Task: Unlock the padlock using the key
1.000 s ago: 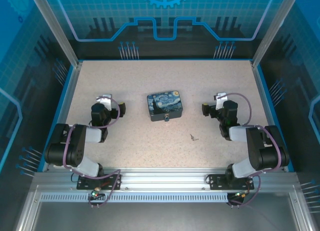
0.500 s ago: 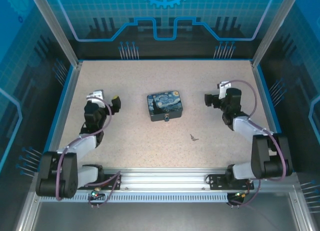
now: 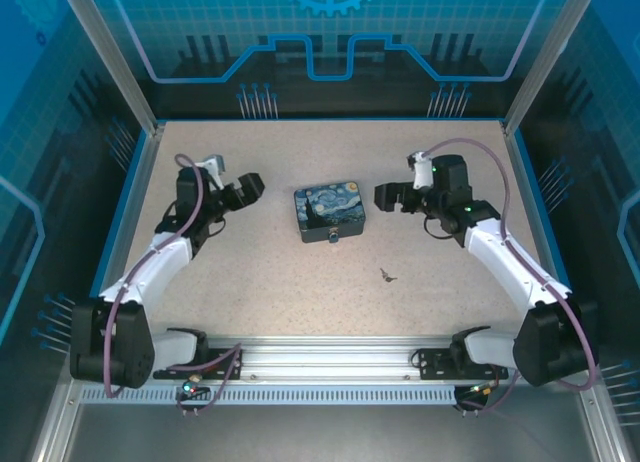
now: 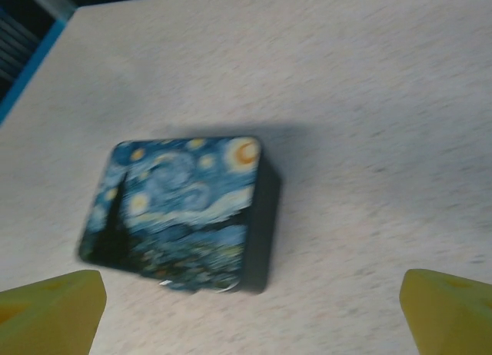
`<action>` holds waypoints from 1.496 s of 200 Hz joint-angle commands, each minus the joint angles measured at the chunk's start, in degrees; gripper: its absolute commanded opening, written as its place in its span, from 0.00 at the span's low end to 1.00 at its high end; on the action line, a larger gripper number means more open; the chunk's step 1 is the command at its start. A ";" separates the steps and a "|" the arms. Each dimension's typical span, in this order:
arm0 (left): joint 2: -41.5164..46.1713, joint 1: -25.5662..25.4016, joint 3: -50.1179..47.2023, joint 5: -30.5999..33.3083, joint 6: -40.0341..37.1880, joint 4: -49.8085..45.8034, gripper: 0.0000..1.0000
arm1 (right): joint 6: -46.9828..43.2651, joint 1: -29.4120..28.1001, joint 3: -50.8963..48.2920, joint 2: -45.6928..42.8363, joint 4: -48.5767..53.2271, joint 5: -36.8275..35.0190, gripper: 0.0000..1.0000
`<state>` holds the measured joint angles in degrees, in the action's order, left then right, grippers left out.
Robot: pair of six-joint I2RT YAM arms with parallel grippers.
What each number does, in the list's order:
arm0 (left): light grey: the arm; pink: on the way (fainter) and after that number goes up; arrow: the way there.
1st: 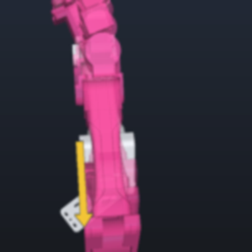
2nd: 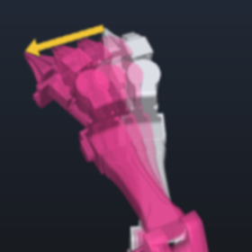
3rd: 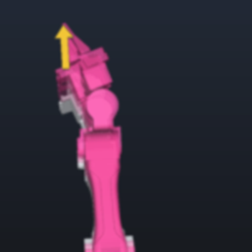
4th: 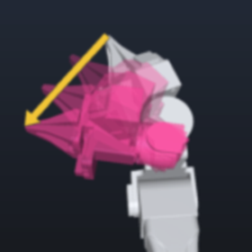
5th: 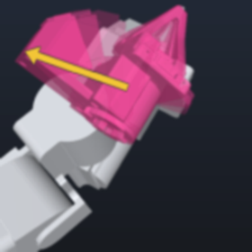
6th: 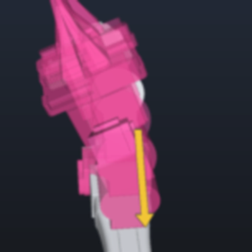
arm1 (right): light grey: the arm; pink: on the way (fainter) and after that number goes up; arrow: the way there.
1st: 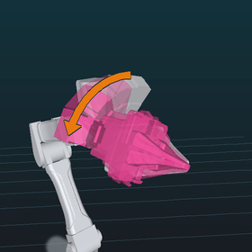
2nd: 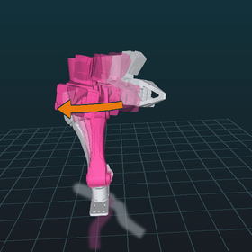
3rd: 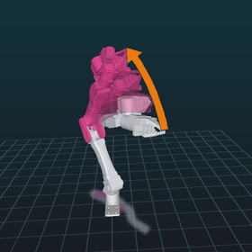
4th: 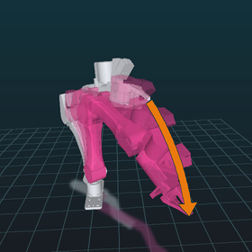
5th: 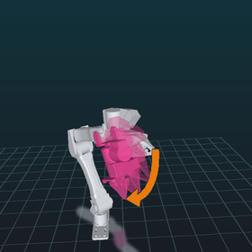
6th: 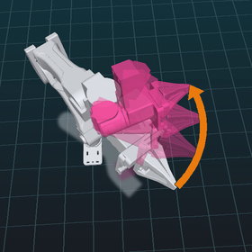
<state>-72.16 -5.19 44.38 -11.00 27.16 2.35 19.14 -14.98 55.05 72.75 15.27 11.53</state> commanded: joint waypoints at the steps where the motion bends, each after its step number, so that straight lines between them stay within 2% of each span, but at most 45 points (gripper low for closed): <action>1: -1.49 -4.62 3.16 -4.92 2.86 -7.27 0.99 | 6.27 -0.95 1.54 0.83 7.84 2.64 1.00; 38: -0.88 -11.19 1.58 -4.11 6.09 -4.98 0.99 | 4.11 -7.46 2.09 0.82 20.98 -6.23 0.99; 72: -1.87 -14.16 1.37 -3.00 6.47 -2.85 0.99 | 2.95 -14.61 1.72 4.85 28.89 -13.04 0.88; 121: -1.67 -14.32 1.73 -1.28 5.47 -3.62 0.99 | 2.80 -21.99 0.76 11.00 31.34 -18.20 0.66; 155: -1.93 -14.32 1.77 -0.08 5.49 -4.07 0.99 | 1.50 -22.73 0.25 15.98 31.32 -18.67 0.55; 191: -2.12 -14.32 2.35 -0.16 5.02 -4.37 0.99 | 0.86 -22.72 -0.08 19.18 30.61 -19.88 0.54; 299: -1.36 -14.30 2.78 0.63 3.43 -6.48 0.99 | 0.74 -22.14 -0.20 24.15 30.43 -19.73 0.37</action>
<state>-73.89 -19.29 45.39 -11.20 32.45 -2.72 20.12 -37.17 55.51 96.25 44.14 -7.55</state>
